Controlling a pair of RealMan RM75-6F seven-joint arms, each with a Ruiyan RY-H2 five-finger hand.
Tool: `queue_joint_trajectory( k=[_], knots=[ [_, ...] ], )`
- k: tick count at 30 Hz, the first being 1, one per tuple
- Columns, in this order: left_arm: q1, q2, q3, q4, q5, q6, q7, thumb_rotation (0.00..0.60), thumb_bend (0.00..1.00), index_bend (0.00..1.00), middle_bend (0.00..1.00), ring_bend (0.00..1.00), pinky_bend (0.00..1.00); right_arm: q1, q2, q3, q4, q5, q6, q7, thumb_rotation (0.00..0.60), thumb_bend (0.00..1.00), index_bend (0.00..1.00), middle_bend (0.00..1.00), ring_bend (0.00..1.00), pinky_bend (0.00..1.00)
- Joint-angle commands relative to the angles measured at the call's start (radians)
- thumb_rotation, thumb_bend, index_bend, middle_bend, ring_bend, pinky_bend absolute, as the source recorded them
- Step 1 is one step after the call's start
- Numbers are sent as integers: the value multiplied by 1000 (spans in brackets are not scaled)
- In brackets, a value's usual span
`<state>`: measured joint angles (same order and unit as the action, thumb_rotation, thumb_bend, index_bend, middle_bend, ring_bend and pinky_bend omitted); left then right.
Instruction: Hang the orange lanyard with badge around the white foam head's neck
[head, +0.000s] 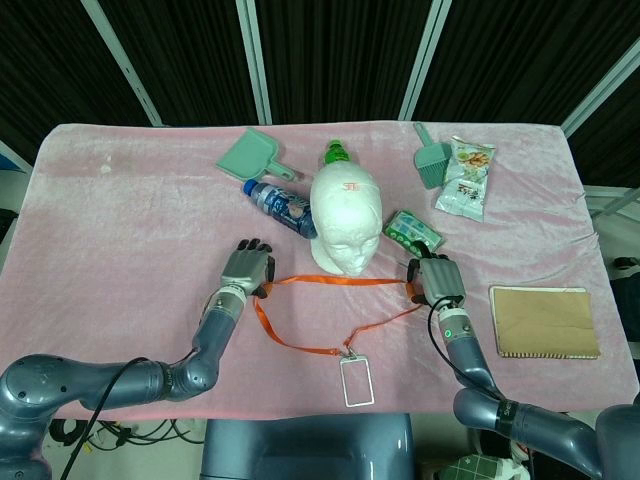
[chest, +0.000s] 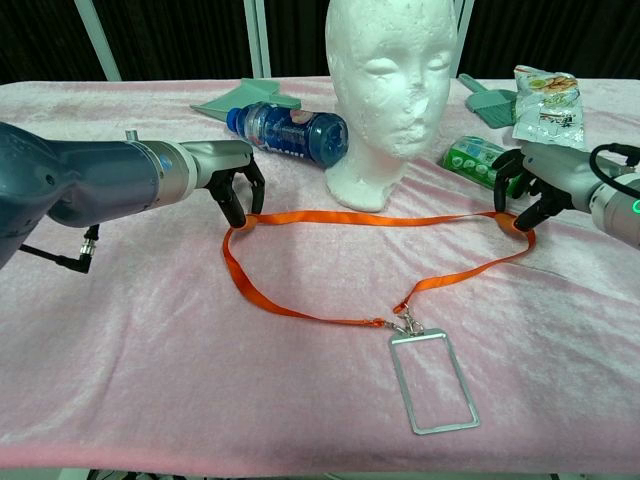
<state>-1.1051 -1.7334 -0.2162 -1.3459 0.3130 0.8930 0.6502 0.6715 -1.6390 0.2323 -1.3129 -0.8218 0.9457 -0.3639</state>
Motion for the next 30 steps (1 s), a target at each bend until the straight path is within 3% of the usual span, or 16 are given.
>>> queue_joint_trajectory(
  k=[1, 23, 30],
  knots=[
    [2, 0, -4, -8, 8, -4, -8, 600, 465, 608, 174, 0, 0, 0, 0, 0, 0, 1, -1, 1, 600, 432, 717, 130, 291, 249],
    [53, 12, -22, -13, 127, -40, -133, 600, 465, 609, 174, 0, 0, -5, 31, 4, -56, -23, 13, 18, 600, 432, 722, 132, 295, 249],
    [85, 95, -9, -76, 197, -87, -181, 600, 464, 610, 174, 0, 0, -17, 71, -2, -114, -55, 32, 25, 600, 433, 727, 138, 296, 249]
  ],
)
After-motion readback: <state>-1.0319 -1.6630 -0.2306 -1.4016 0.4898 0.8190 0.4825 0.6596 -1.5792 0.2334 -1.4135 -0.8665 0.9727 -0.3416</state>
